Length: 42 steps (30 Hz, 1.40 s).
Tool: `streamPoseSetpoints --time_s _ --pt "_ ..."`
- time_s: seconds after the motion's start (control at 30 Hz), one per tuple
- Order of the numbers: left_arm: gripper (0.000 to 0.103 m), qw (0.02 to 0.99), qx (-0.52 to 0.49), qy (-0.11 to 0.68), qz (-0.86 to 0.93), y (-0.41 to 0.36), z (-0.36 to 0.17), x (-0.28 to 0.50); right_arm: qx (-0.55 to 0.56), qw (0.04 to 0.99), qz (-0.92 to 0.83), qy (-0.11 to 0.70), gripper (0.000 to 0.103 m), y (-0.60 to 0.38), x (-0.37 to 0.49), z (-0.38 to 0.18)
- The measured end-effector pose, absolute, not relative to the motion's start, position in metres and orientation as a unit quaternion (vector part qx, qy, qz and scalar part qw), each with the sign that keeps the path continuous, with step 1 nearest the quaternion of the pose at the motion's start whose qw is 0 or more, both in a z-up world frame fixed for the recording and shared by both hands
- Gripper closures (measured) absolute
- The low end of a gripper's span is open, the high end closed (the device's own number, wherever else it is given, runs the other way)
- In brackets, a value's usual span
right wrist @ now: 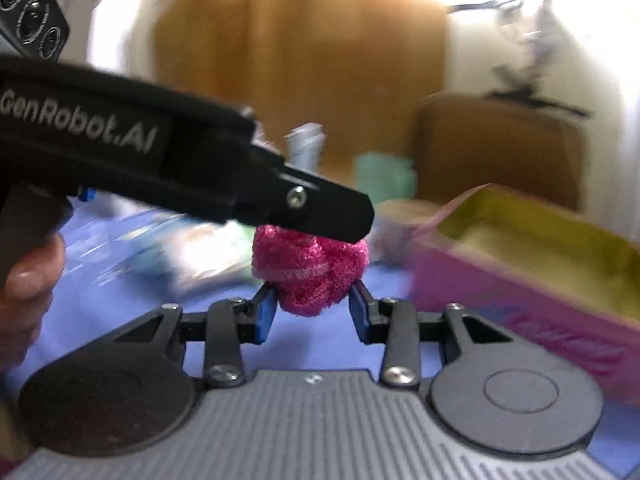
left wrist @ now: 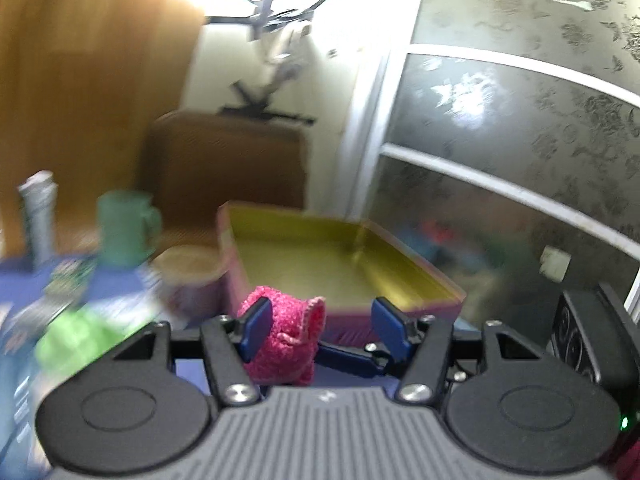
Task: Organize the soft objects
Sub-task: 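Carry the pink pouch over the pink tin and open the right tool, then grasp the bag of cotton swabs with the right tool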
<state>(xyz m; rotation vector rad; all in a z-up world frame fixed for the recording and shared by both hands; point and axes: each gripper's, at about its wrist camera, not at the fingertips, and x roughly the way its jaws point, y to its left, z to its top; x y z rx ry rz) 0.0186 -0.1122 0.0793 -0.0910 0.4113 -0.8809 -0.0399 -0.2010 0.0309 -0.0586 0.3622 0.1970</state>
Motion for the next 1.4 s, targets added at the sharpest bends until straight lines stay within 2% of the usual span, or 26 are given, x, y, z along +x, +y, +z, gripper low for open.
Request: streamPoseSetpoints --time_s 0.13,0.2,0.23,0.27,0.33,0.37,0.5,0.73,1.0,1.27,1.33,1.4 --pt "0.044 0.874 -0.052 0.193 -0.442 -0.165 0.086 0.041 -0.010 0.984 0.023 0.178 0.061 -0.240 -0.021 0.041" --pt "0.037 0.874 -0.051 0.206 -0.437 -0.189 0.085 0.055 -0.001 0.981 -0.007 0.192 0.060 -0.257 -0.006 0.040" --pt "0.030 0.875 -0.052 0.216 -0.431 -0.199 0.083 0.061 0.005 0.980 -0.023 0.197 0.060 -0.263 -0.001 0.039" --pt "0.026 0.877 -0.054 0.223 -0.422 -0.205 0.082 0.066 0.013 0.979 -0.036 0.200 0.058 -0.270 0.005 0.037" --pt "0.026 0.884 -0.053 0.230 -0.404 -0.212 0.078 0.074 0.026 0.976 -0.054 0.211 0.052 -0.281 0.013 0.032" --pt "0.026 0.886 -0.055 0.235 -0.396 -0.210 0.077 0.077 0.033 0.974 -0.067 0.215 0.044 -0.283 0.016 0.030" --pt "0.025 0.895 -0.072 0.228 -0.377 -0.176 0.078 0.075 0.064 0.975 -0.075 0.201 0.043 -0.285 -0.006 0.025" --pt "0.025 0.924 -0.111 0.208 -0.302 -0.070 0.073 0.059 0.071 0.979 -0.046 0.185 0.043 -0.277 -0.009 0.034" --pt "0.025 0.935 -0.148 0.215 -0.240 0.029 0.061 0.046 0.050 0.970 0.045 0.235 0.043 -0.223 0.008 0.042" --pt "0.025 0.918 -0.197 0.249 -0.237 0.079 0.037 0.043 0.042 0.950 0.132 0.280 0.043 -0.169 0.018 0.038" --pt "0.025 0.911 -0.207 0.256 -0.248 0.083 0.033 0.043 0.051 0.944 0.159 0.285 0.039 -0.162 0.018 0.036" --pt "0.025 0.904 -0.211 0.263 -0.264 0.084 0.030 0.043 0.042 0.941 0.179 0.283 0.031 -0.151 0.014 0.033"
